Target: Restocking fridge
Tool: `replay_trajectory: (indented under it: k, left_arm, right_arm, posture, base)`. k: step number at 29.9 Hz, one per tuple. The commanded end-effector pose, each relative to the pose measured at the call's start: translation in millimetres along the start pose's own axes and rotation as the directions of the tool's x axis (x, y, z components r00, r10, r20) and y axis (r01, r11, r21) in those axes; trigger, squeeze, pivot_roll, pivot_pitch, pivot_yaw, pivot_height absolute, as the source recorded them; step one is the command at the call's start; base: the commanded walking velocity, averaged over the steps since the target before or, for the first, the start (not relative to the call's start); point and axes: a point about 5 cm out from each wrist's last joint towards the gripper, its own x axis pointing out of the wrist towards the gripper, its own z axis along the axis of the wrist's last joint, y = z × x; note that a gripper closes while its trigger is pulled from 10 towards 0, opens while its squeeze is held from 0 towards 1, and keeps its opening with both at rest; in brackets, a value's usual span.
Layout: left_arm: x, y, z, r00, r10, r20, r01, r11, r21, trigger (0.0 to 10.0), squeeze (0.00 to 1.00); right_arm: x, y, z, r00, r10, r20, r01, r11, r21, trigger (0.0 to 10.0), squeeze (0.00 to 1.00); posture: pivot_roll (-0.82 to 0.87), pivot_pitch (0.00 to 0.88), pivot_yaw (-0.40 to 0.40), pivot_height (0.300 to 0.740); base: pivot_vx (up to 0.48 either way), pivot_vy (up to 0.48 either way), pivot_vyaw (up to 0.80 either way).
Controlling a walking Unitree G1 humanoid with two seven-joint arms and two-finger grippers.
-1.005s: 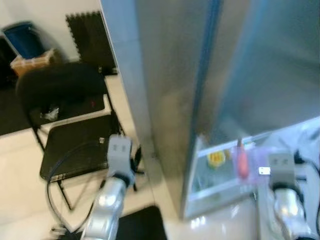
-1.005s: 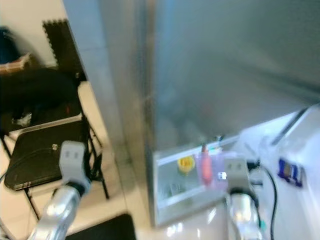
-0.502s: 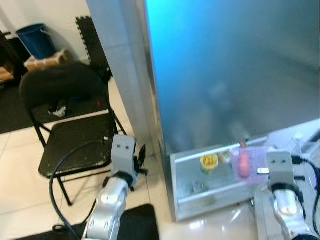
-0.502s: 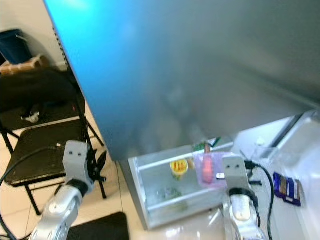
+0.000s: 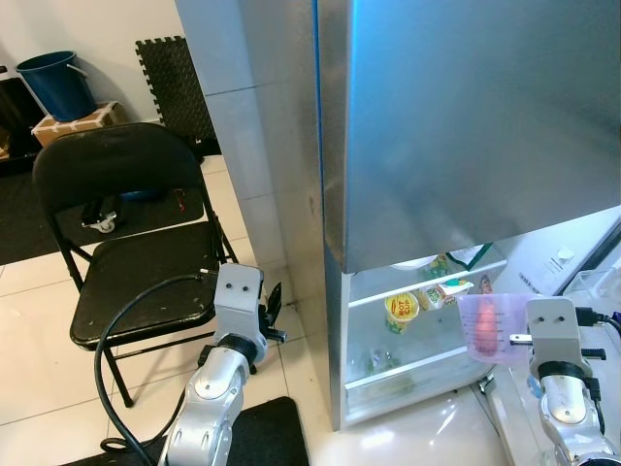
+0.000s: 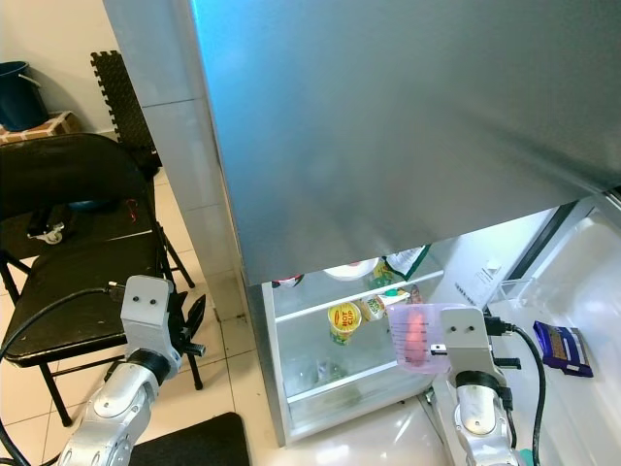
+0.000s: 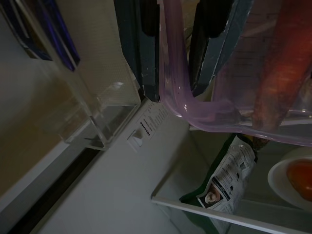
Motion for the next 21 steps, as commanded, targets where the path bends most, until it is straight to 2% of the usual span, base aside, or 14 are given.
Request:
replay_trajectory:
  k: [1, 11, 21]
  left_arm:
    - [-4.6, 5.8, -11.1, 0.999, 0.025, -0.041, -0.025, 1.000, 0.018, 10.0, 0.00]
    - [-13.2, 17.0, -17.1, 0.995, 0.086, -0.039, -0.085, 0.996, 0.032, 10.0, 0.00]
    - [-13.3, 12.7, -15.3, 0.996, 0.083, -0.029, -0.082, 0.996, 0.031, 10.0, 0.00]
  right_arm:
    - [3.0, 1.4, 8.4, 0.999, -0.001, 0.036, -0.001, 0.999, 0.032, 10.0, 0.00]
    - [10.2, 15.7, 36.6, 0.989, 0.031, 0.142, -0.047, 0.992, 0.115, 10.0, 0.00]
    - [6.4, 26.0, 38.2, 0.987, 0.073, 0.142, -0.094, 0.984, 0.149, 10.0, 0.00]
  posture:
    - [-0.09, 0.133, 0.027, 0.740]
    - [-0.09, 0.137, 0.029, 0.740]
    - [-0.08, 0.144, 0.021, 0.740]
  base:
    - [0.000, 0.000, 0.00]
    - [0.000, 0.000, 0.00]
    - [0.000, 0.000, 0.00]
